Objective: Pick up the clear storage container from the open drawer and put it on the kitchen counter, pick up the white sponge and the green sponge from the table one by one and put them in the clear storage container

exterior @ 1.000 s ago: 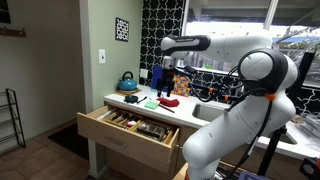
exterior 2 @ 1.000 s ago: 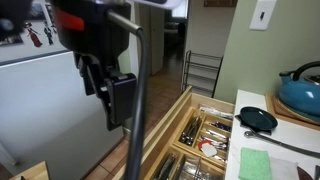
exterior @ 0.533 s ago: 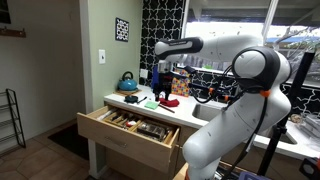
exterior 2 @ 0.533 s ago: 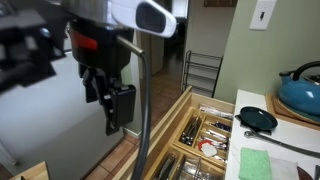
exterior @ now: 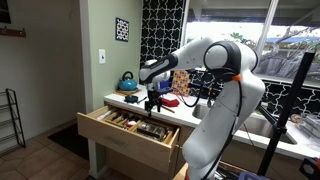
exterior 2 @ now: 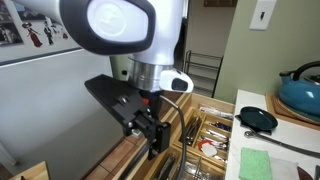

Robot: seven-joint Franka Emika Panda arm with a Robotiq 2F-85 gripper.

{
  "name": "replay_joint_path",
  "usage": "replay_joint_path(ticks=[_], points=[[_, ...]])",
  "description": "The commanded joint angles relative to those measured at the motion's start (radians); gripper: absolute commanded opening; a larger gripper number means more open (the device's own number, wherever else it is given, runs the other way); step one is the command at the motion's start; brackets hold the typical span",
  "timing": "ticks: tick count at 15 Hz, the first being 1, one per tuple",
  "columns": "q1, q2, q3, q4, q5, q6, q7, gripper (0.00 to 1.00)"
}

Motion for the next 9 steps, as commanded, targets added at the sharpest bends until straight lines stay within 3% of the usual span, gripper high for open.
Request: replay_joint_path(ticks=[1,6,9], points=[[-0.011,0.022,0.005,-0.001,0.002,0.010,-0.003,1.00],[-0.009,0.013,0.012,0.010,0.002,0.009,-0.003,1.00],[-0.015,0.070,-0.007,0.026,-0.007,0.036,-0.054,1.00]])
